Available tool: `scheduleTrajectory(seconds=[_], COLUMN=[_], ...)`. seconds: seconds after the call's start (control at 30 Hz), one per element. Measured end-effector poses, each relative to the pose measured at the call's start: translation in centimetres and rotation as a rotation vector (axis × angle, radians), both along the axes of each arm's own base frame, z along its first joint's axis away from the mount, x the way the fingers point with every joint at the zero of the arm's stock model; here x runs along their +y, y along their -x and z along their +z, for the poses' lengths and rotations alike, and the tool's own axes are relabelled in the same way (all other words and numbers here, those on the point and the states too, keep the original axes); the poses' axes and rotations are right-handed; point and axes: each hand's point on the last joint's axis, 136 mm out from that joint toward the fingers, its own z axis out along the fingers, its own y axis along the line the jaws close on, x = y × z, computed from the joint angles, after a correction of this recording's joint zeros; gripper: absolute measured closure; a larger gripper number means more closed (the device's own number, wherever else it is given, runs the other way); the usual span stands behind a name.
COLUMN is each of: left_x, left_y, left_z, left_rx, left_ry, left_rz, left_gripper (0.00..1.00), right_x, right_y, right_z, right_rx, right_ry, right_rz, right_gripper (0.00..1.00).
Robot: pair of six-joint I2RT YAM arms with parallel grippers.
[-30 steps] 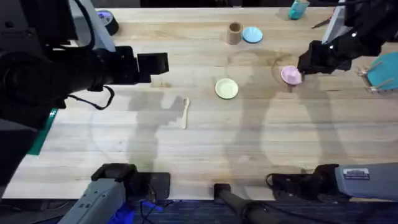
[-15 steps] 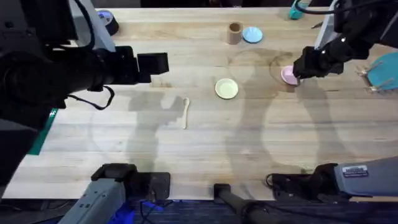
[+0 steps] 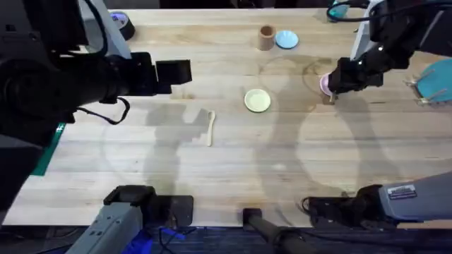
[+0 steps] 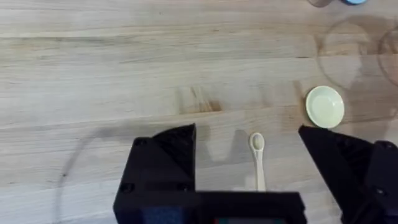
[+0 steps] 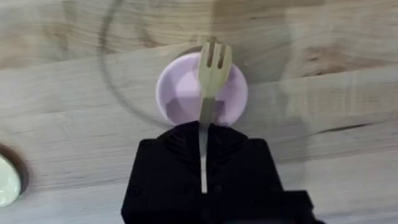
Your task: Pick up a utensil and set it on the pink plate, then put the other utensil in the container.
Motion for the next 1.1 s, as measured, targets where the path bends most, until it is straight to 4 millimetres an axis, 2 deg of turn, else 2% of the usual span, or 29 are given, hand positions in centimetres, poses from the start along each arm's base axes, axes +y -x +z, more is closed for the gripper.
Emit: scheduleTrajectory(seconds=[0.17, 0.6, 1.1], left_x=[0.00, 0.00, 0.00], left_y=[0.00, 0.35, 0.35], left_z=[0.00, -0.33, -0.33], left_rx=[0.000, 0.020, 0.020], left_ry=[0.000, 0.000, 0.000], left_rz=[0.000, 0.000, 0.000], left_gripper=[0.009, 0.009, 0.009], right_x=[0.58, 0.63, 0.63], right_y=[-0.04, -0.05, -0.02], right_z=[0.00, 0.00, -0.01], right_rx=[0.000, 0.000, 0.001], right_ry=[0.000, 0.000, 0.000], right_rz=[0.017, 0.018, 0.018], right_gripper=[0.967, 0.954, 0.823])
